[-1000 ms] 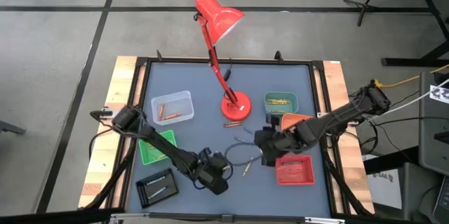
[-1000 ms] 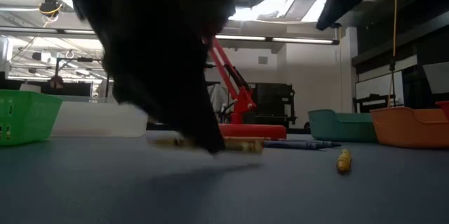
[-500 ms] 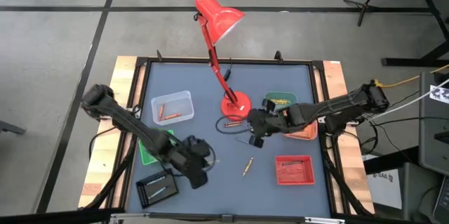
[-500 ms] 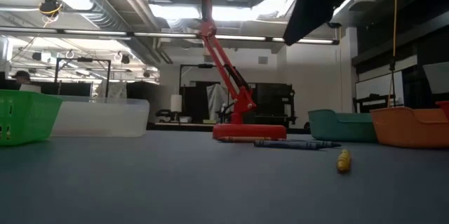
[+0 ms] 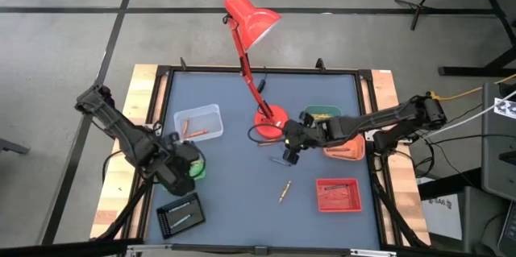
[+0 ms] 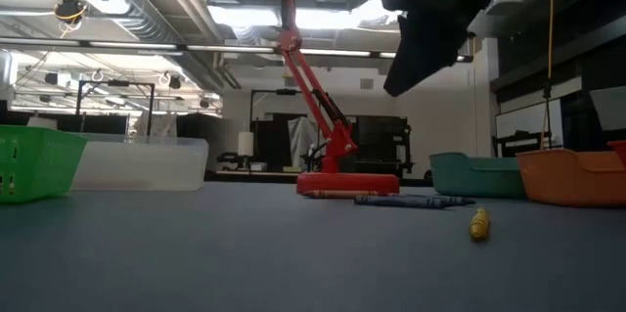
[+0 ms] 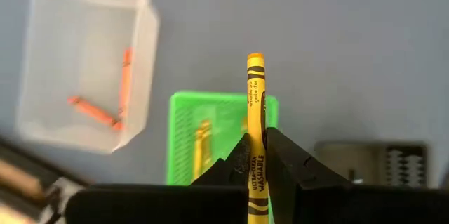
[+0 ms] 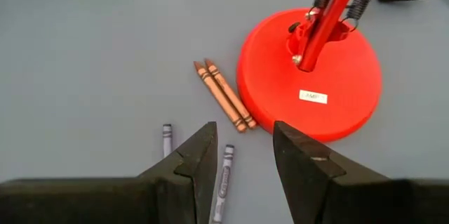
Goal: Sort crayons
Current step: Put the golden crayon into the green bin
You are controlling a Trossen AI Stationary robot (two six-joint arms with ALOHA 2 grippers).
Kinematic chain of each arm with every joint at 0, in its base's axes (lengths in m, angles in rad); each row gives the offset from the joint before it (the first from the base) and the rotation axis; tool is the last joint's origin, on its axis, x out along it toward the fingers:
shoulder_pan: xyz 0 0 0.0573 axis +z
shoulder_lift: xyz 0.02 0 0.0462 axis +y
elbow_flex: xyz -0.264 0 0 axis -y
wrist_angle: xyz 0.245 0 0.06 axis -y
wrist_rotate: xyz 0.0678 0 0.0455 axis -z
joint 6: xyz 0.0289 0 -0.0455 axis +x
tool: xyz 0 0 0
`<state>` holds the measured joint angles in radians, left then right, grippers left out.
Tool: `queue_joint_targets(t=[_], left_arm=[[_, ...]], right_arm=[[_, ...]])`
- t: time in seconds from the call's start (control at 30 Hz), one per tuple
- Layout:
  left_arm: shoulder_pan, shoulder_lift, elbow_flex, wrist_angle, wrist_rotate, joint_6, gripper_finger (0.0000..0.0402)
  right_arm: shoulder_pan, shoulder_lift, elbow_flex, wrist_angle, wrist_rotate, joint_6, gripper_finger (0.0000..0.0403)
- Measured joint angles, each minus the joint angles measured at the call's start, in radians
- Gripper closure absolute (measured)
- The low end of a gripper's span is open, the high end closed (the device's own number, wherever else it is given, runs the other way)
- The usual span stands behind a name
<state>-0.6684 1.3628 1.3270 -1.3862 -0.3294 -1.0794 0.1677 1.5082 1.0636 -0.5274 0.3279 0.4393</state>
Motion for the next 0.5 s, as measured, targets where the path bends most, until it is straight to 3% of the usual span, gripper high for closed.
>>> queue_joint_targets(t=[0.23,0.5], left_arm=[[-0.083,-0.001,-0.094,-0.024,-0.006,-0.095,0.0391],[-0.159,0.0,-0.301,0.149,0.006,-0.187,0.0391]], right_arm=[[0.002,0.0,-0.07,0.102,0.0,0.0,0.0265],[0.001,0.001,-0.094,0.13,0.0,0.0,0.0265]])
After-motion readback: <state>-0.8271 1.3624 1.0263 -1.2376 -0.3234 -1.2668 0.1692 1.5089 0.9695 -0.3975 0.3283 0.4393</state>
